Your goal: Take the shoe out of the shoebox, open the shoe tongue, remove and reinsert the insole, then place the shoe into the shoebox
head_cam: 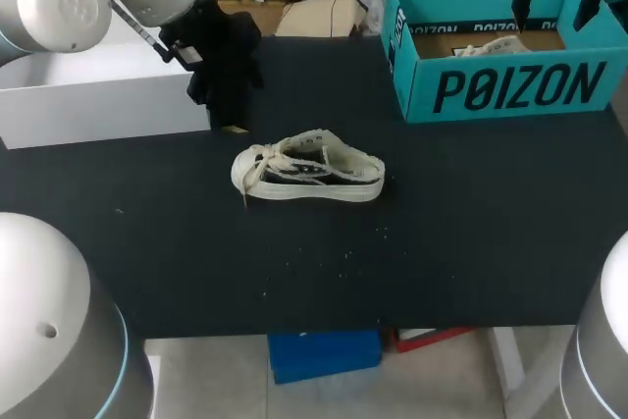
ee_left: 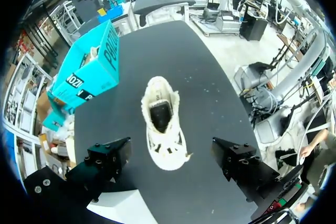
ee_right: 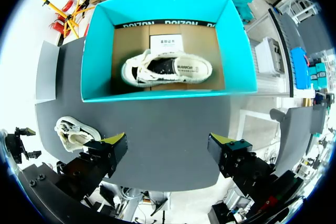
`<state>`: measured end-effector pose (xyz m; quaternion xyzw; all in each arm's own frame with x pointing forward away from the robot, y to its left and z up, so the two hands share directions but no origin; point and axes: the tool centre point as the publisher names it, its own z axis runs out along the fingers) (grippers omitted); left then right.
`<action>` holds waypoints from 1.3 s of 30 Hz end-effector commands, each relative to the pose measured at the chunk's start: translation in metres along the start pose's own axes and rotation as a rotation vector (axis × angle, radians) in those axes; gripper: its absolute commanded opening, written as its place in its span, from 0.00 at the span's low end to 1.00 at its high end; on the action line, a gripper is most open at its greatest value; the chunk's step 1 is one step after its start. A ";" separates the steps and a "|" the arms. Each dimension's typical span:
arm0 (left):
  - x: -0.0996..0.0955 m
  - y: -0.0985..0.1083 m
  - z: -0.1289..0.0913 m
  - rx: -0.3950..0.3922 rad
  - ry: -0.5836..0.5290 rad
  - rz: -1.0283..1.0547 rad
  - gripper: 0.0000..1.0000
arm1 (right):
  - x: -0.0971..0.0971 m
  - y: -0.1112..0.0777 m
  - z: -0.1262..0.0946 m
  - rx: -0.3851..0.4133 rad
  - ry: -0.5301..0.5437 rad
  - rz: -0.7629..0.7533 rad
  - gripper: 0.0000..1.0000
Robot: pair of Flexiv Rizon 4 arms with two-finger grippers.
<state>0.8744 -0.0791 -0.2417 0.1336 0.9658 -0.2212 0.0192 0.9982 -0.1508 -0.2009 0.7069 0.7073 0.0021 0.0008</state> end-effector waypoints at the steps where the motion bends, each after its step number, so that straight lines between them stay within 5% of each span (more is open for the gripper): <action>1: 0.000 0.001 0.001 0.002 -0.002 0.002 1.00 | 0.000 0.001 0.000 0.001 -0.001 0.000 1.00; 12: 0.000 0.001 0.001 0.002 -0.002 0.002 1.00 | 0.000 0.001 0.000 0.001 -0.001 0.000 1.00; 14: 0.003 0.001 -0.004 0.093 -0.002 -0.052 1.00 | 0.000 0.001 0.000 0.001 -0.001 0.000 1.00; 19: 0.011 0.001 -0.011 0.181 -0.027 -0.076 1.00 | 0.000 0.001 0.000 0.001 -0.001 0.000 1.00; 37: 0.025 0.034 -0.010 0.119 -0.021 -0.170 1.00 | 0.000 0.001 0.000 0.001 -0.001 0.000 1.00; 39: 0.025 0.034 -0.010 0.119 -0.021 -0.170 1.00 | 0.045 -0.038 0.004 0.025 0.011 -0.247 1.00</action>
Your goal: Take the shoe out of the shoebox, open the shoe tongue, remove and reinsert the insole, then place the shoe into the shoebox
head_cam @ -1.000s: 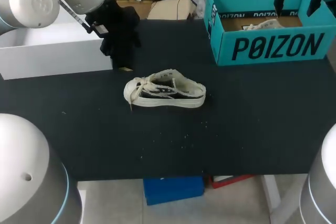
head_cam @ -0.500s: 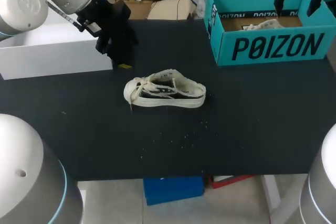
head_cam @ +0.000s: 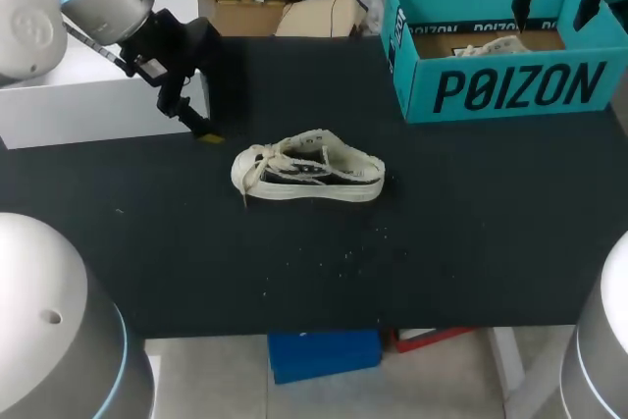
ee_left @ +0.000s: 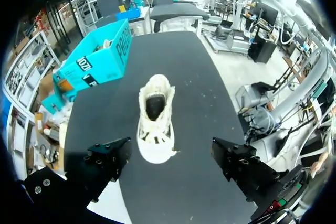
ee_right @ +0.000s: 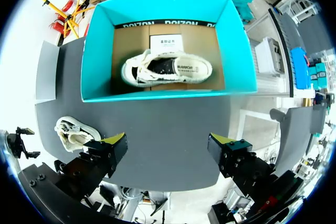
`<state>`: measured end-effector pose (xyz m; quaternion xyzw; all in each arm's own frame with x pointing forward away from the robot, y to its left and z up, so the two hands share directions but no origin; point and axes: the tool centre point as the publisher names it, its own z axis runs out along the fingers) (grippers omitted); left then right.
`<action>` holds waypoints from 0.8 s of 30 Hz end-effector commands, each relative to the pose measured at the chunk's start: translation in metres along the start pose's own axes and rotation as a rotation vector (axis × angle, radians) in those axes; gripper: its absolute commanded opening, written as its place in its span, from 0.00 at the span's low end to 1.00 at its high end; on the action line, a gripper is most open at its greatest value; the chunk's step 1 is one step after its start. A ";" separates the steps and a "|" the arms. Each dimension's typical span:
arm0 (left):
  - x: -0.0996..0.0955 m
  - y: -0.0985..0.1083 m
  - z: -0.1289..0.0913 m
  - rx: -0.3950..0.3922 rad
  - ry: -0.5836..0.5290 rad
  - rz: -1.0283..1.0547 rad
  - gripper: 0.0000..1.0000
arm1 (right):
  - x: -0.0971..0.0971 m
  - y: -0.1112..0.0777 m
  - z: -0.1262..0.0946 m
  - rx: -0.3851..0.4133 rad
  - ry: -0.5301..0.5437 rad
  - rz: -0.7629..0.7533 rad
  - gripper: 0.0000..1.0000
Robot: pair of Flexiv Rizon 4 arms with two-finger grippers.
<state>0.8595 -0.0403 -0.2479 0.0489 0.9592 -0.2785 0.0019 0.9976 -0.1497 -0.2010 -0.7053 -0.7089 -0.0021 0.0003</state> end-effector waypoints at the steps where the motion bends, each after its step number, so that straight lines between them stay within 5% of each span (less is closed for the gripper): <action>1: 0.000 0.002 0.001 0.004 -0.001 0.002 1.00 | 0.064 -0.063 0.009 0.043 0.018 -0.415 1.00; 3: 0.000 0.002 0.001 0.004 -0.001 0.002 1.00 | 0.092 -0.123 0.018 0.143 0.077 -0.713 1.00; 17: 0.000 0.002 0.001 0.004 -0.001 0.002 1.00 | 0.092 -0.123 0.018 0.143 0.077 -0.713 1.00; 20: 0.000 0.002 0.001 0.004 -0.001 0.002 1.00 | 0.167 -0.150 0.012 0.077 0.087 -1.080 1.00; 22: 0.000 0.002 0.001 0.004 -0.001 0.002 1.00 | 0.211 -0.180 0.013 0.041 0.077 -1.368 1.00; 24: 0.000 0.002 0.001 0.004 -0.001 0.002 1.00 | 0.249 -0.219 0.017 -0.076 0.027 -1.666 1.00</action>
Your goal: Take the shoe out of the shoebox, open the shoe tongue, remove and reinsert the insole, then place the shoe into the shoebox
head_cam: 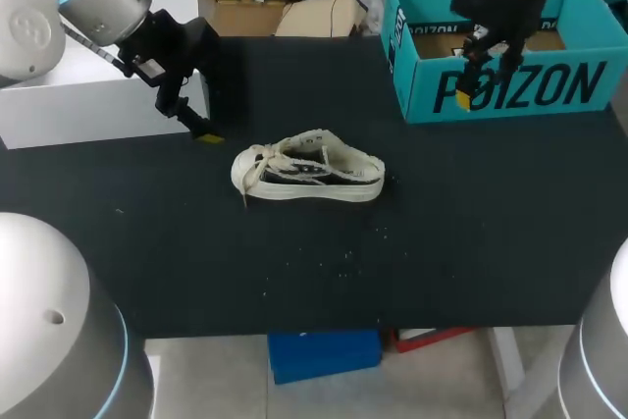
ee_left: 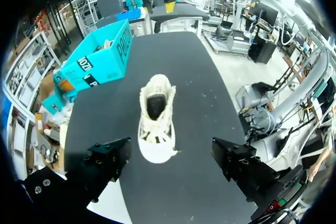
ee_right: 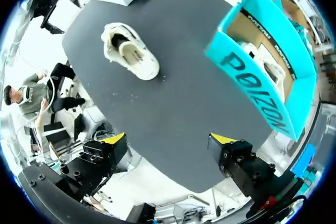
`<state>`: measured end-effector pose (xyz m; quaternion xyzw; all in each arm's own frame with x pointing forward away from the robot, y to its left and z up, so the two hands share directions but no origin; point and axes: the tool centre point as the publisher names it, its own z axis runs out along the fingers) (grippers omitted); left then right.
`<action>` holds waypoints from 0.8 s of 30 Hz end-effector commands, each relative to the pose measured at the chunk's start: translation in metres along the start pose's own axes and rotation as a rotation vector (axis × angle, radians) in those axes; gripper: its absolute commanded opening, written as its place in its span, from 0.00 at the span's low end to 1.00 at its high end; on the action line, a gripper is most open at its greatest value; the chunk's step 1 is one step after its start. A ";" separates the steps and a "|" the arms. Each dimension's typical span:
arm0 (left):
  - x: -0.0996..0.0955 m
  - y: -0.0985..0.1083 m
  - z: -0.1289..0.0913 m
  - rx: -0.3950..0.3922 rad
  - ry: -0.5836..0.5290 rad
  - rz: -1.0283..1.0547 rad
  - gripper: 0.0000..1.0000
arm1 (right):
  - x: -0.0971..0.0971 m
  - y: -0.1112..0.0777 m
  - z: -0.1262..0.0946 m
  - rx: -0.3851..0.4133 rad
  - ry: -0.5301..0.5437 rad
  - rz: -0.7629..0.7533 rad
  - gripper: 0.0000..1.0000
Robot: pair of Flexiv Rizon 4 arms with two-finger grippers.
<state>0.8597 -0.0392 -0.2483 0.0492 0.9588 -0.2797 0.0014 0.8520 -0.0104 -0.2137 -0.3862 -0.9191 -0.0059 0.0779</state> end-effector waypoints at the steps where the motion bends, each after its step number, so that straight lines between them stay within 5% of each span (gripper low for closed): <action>1: 0.000 0.001 0.001 0.001 -0.002 0.002 1.00 | 0.150 0.019 0.028 -0.117 -0.160 -0.988 1.00; 16: 0.000 0.001 0.001 0.001 -0.002 0.002 1.00 | 0.150 0.019 0.028 -0.117 -0.160 -0.988 1.00; 24: 0.000 0.001 0.001 0.001 -0.002 0.002 1.00 | 0.134 0.049 0.073 -0.253 -0.103 -0.993 1.00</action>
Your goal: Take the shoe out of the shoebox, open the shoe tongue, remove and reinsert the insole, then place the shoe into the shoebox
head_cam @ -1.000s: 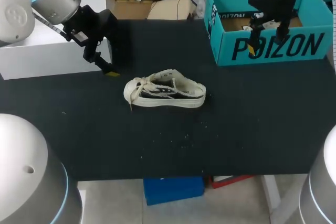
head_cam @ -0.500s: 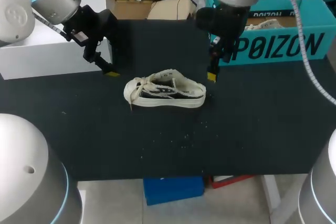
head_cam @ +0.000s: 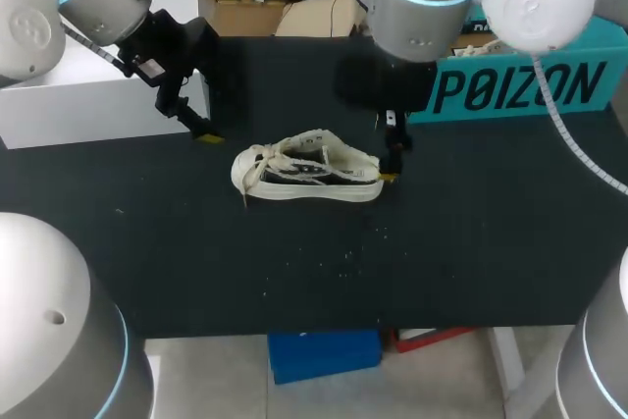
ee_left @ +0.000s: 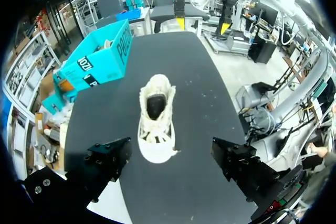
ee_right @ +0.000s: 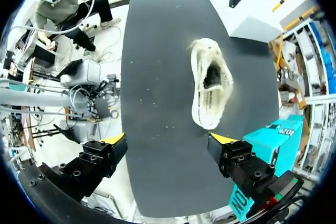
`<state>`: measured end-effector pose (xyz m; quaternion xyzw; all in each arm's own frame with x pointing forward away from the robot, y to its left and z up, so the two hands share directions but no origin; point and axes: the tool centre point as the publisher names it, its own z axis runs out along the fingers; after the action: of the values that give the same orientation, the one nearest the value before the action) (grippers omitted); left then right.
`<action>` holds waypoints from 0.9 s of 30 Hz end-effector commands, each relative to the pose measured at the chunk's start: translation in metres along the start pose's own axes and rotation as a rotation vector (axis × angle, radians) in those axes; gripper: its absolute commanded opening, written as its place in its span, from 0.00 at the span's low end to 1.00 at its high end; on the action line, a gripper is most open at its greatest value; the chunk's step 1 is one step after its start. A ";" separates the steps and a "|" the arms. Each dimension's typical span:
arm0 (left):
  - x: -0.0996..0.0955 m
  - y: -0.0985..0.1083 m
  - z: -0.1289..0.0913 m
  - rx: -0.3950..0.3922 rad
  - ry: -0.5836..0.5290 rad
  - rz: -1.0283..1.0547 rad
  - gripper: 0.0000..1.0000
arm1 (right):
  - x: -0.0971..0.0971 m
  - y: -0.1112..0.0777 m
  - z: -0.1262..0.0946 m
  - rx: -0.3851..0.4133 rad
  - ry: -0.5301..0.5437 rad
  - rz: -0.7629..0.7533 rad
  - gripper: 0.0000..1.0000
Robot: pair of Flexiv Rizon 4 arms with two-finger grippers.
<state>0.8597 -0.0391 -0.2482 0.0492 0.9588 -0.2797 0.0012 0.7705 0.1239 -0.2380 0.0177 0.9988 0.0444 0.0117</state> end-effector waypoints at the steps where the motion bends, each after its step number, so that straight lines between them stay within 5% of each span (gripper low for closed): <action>1: 0.000 0.001 0.001 0.001 -0.002 0.002 1.00 | -0.017 0.000 0.035 -0.197 -0.015 -0.216 1.00; 13: 0.000 0.001 0.001 0.001 -0.002 0.002 1.00 | -0.044 -0.005 0.066 -0.396 -0.047 -0.159 1.00; 23: 0.000 0.001 0.001 0.001 -0.002 0.002 1.00 | -0.057 -0.006 0.082 -0.658 -0.136 -0.189 1.00; 27: 0.000 0.001 0.001 0.001 -0.002 0.002 1.00 | -0.060 -0.003 0.085 -0.597 -0.104 -0.203 1.00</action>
<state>0.8598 -0.0391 -0.2482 0.0492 0.9588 -0.2796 0.0012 0.8289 0.1273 -0.3183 -0.0777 0.9526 0.2830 0.0803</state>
